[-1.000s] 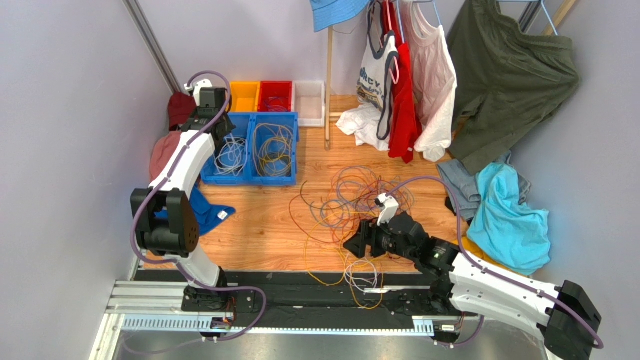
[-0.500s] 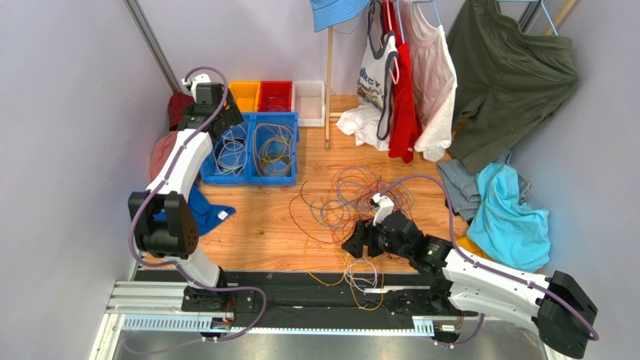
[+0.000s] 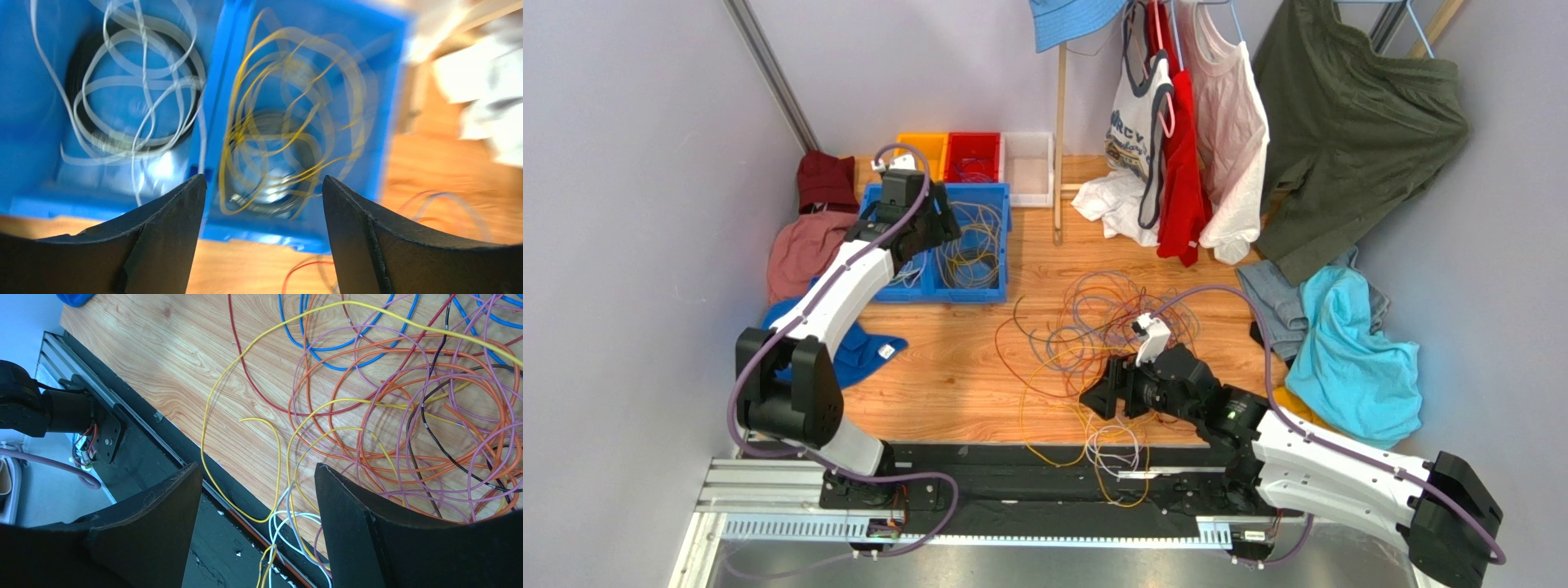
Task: Untangle the cables
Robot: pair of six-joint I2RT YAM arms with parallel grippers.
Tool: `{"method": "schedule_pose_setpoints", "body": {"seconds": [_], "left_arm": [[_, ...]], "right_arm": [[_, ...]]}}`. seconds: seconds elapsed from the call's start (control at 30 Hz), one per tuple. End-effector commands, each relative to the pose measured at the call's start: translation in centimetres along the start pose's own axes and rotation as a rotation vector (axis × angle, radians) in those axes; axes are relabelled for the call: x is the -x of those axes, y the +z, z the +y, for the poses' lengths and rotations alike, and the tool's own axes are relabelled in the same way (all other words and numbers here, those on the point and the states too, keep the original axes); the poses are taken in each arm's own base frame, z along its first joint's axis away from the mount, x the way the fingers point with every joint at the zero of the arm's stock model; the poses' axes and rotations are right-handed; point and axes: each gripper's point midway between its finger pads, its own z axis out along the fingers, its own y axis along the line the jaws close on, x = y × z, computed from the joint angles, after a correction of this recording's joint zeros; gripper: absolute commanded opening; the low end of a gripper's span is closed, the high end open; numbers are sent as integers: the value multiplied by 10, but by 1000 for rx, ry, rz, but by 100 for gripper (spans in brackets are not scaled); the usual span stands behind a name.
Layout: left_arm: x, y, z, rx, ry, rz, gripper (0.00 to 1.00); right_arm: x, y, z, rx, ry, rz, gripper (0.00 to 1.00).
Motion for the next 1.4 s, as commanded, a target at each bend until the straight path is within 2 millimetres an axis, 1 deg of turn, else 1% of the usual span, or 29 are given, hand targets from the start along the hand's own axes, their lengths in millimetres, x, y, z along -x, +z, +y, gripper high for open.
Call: {"method": "schedule_pose_setpoints", "body": {"seconds": [0.0,0.03,0.17,0.2,0.3,0.33,0.4,0.47,0.57,0.6,0.73,0.8,0.87,0.93,0.97,1.03,1.1,1.13,1.17,1.27,1.3,1.37], "left_arm": [[-13,10,21,83,-8,26,80],[-14,12,25,105,2,23,80],[-16,16,32,135,15,22,80],[-17,19,33,141,19,28,79],[-22,24,36,150,19,42,71],[-23,26,37,155,15,46,65],[-27,29,40,159,12,57,57],[-28,31,43,166,3,63,47],[-30,33,46,177,-4,71,34],[-29,33,47,179,-7,67,27],[-24,30,46,176,-15,53,22],[-18,27,46,178,-14,41,17],[-11,24,44,177,-11,32,15],[-7,21,43,178,-1,27,8],[-1,19,42,176,-4,17,1],[4,16,43,183,1,9,0],[18,10,42,187,7,-23,0],[22,9,45,196,6,-30,0],[33,7,44,195,4,-51,0],[43,10,57,229,8,-50,0],[46,13,66,247,4,-49,0],[49,17,76,270,-5,-39,0]], "right_arm": [[15,-3,13,48,14,-60,71],[14,-3,12,46,11,-58,71],[13,-1,12,41,11,-52,71],[13,-1,12,41,11,-52,71],[13,0,11,39,8,-47,71],[12,0,11,37,5,-47,71],[11,0,9,31,5,-47,71],[12,-1,9,29,4,-50,71],[11,-1,7,24,1,-48,71],[10,-1,7,24,0,-46,71],[10,0,6,21,-2,-45,71],[10,0,6,21,-3,-45,71],[10,0,6,22,-4,-44,71],[11,0,6,23,-2,-47,71],[10,0,6,23,-2,-47,71],[11,0,7,25,0,-47,71],[9,0,6,22,0,-44,71],[10,-1,6,22,-2,-46,71],[9,-1,5,20,-2,-44,71],[9,-2,4,17,-5,-45,71],[10,-2,4,16,-6,-47,71],[9,-2,4,13,-9,-45,71]]}}
